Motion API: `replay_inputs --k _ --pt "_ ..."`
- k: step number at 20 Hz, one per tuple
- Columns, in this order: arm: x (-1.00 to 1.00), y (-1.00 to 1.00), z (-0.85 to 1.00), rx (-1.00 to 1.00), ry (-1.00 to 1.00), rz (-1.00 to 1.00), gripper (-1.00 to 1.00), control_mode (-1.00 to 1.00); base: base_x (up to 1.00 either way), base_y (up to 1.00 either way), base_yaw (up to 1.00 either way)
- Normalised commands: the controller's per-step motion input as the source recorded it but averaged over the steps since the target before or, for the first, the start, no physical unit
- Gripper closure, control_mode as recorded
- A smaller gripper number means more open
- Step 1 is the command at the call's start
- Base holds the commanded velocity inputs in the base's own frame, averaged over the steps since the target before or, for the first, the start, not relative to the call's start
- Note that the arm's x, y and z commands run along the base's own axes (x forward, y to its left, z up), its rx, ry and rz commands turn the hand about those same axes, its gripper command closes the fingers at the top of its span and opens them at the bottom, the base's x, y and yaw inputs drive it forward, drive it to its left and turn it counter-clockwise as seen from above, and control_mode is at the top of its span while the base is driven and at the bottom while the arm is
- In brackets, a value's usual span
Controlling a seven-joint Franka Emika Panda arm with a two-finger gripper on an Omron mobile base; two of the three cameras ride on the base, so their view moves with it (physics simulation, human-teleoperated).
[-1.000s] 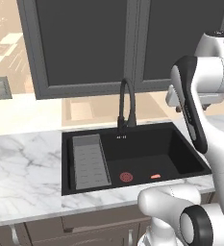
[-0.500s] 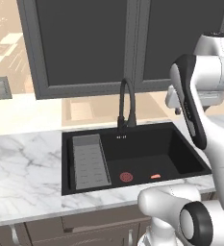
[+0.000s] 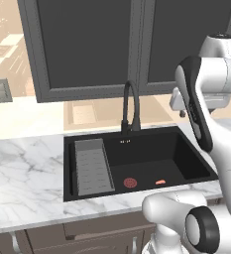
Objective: Pick up the bar soap and spray from the sink, and place them back in the cabinet, and close the cabinet doors.
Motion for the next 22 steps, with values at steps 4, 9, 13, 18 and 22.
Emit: replay_inputs --k 4,9,13,18,22 --pt "0.31 -0.04 0.0 0.0 0.0 0.0 -1.0 -1.0 0.0 0.0 0.0" --pt "0.32 -0.01 0.0 0.0 0.02 0.0 -1.0 -1.0 0.0 0.0 0.0" --pt "0.24 0.0 -0.08 0.0 0.0 0.0 -1.0 -1.0 0.0 0.0 0.0" --pt "0.16 -0.03 -0.17 0.0 0.0 0.0 -1.0 -1.0 0.0 0.0 0.0" --pt "0.13 -0.03 -0.22 0.0 0.0 0.0 -1.0 -1.0 0.0 0.0 0.0"
